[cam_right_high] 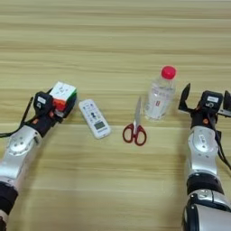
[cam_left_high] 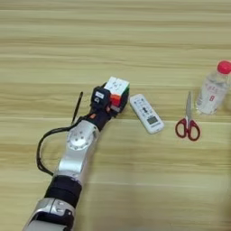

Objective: Move the objects on the table

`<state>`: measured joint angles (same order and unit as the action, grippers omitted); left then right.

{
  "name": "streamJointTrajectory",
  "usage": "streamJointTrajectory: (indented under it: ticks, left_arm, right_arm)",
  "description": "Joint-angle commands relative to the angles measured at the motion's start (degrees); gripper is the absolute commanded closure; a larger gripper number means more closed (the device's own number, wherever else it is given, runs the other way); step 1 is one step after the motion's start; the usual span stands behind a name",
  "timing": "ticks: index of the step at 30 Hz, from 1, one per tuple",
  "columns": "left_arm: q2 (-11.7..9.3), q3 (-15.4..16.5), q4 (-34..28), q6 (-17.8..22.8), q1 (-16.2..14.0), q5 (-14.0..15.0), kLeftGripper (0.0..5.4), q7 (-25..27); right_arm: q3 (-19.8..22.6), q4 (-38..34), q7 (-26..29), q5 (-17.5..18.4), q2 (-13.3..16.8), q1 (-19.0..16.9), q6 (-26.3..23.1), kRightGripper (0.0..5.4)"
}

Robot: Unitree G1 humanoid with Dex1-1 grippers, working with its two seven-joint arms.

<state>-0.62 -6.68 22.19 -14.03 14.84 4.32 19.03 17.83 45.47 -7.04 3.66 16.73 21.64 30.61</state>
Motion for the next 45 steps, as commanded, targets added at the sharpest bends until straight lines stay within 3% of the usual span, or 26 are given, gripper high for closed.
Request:
streamJointTrajectory:
  ticks: [1, 5, 9, 24, 25, 45]
  left_arm:
    - [1.9, -2.2, -1.2, 2.2, 1.0, 0.7, 2.13, 2.2]
    - [4.0, -4.2, 4.4, 1.6, 2.1, 0.0, 2.13, 4.0]
    - [4.5, -4.5, 8.5, 0.3, 3.0, -0.3, 2.13, 4.9]
    - [5.1, -5.4, 12.8, -2.1, 3.3, -0.9, 2.13, 5.1]
    - [5.1, -5.3, 12.9, -2.1, 3.3, -0.9, 1.77, 5.1]
    - [5.1, -4.9, 13.6, -2.5, 3.6, -1.3, 0.04, 4.8]
  right_arm:
    - [0.0, 0.6, 0.2, 0.4, 0.1, 1.1, 0.4, 0.00]
    - [-0.1, 1.0, 0.3, 0.3, 0.0, 1.3, 0.5, 0.00]
    - [-0.2, 1.1, 0.2, 0.3, -0.1, 1.4, 0.6, 0.00]
    - [-0.2, 1.2, 0.2, 0.4, -0.3, 1.5, 0.6, 0.00]
    - [-0.2, 1.2, 0.2, 0.4, -0.3, 1.5, 0.6, 0.00]
    - [-0.5, 1.5, 0.3, 0.4, -0.3, 1.6, 0.5, 0.00]
